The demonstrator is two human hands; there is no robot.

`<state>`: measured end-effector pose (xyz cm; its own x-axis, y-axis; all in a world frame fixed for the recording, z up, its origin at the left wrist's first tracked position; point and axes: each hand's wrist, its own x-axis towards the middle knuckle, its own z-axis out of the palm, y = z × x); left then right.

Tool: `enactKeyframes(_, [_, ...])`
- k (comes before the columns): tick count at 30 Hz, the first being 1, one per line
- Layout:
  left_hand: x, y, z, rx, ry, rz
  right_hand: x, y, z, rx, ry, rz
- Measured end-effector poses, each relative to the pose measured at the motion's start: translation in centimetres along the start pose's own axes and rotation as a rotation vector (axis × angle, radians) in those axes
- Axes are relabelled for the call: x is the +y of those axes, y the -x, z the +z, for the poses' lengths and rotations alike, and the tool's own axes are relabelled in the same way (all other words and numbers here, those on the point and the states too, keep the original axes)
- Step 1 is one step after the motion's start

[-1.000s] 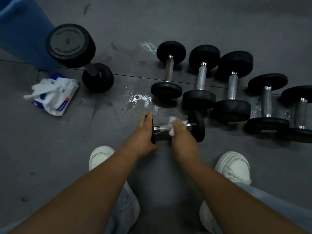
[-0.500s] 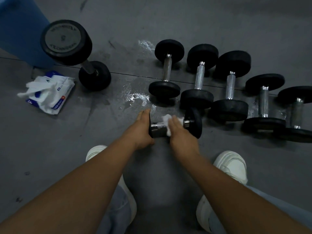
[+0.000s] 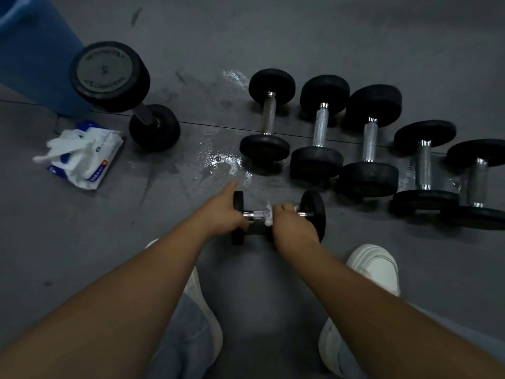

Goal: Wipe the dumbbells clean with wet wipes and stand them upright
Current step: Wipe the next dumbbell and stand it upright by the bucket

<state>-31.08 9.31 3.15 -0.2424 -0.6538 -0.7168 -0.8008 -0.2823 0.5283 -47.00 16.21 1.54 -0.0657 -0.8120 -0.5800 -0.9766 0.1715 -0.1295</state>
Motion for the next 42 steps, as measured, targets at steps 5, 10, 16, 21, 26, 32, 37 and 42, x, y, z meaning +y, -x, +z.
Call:
enactKeyframes(5, [0.0, 0.1, -0.2, 0.159, -0.121, 0.174, -1.4, 0.9, 2.3, 0.066, -0.191, -0.205])
enactKeyframes(10, [-0.9, 0.6, 1.6, 0.005, -0.174, 0.159, 0.2, -0.6, 2.0, 0.223, -0.338, -0.015])
enactKeyframes(16, [-0.8, 0.4, 2.2, 0.089, -0.243, 0.136, 0.3, 0.6, 1.5, 0.228, -0.386, 0.009])
enactKeyframes(21, [-0.6, 0.2, 2.0, 0.077, -0.206, 0.135, -1.0, 0.4, 0.8, 0.111, -0.282, -0.113])
enactKeyframes(26, [-0.3, -0.1, 1.7, 0.119, -0.202, 0.124, 0.6, -0.6, 0.7, 0.167, -0.069, -0.061])
enactKeyframes(32, [-0.1, -0.1, 1.2, 0.058, -0.104, 0.041, 0.6, -3.2, -2.3, -0.076, -0.057, -0.029])
enactKeyframes(37, [-0.4, -0.3, 0.9, 0.068, 0.035, 0.083, 1.6, -0.1, -0.3, 0.012, -0.236, -0.001])
enactKeyframes(42, [-0.5, 1.2, 1.5, -0.093, -0.142, 0.144, -2.7, 2.0, 2.6, -0.001, -0.372, -0.145])
